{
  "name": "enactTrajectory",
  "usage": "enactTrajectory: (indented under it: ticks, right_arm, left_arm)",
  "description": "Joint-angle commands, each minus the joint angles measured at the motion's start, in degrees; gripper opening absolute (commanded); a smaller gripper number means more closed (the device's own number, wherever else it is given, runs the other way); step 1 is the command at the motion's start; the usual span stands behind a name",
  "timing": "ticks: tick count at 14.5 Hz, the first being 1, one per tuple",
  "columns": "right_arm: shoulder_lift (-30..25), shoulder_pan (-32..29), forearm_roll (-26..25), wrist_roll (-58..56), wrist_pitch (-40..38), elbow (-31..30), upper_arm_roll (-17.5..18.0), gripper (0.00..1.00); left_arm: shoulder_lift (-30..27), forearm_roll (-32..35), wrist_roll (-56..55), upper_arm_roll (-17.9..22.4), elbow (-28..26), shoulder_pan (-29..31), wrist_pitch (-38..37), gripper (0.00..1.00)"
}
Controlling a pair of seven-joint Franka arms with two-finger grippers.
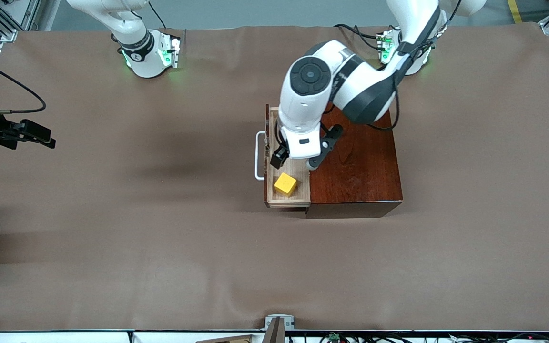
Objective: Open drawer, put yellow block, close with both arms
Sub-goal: 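Move the left gripper over the box to the drawer front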
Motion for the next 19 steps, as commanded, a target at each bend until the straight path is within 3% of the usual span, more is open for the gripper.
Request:
enactTrajectory:
  ticks: [1,10,19]
  right_arm:
    - [-0.7,-0.6,-0.7,0.8,-0.1,-0.1,0.4,1.0]
    - [-0.7,-0.5,-0.8,0.6,-0.1,-0.1,0.4,1.0]
    - [-0.7,-1.2,-0.8,0.6,0.0,-0.3,0.4,1.0]
  left_arm:
    - [1.6,2.2,-8.0,0.6,1.9,-2.1,1.1,1.0]
    - [5.2,2.1,-29.5,1.1,4.4,-4.5,7.0,1.0]
    - [7.4,1.9,-31.2,1.2,4.9,-6.7,8.9,1.0]
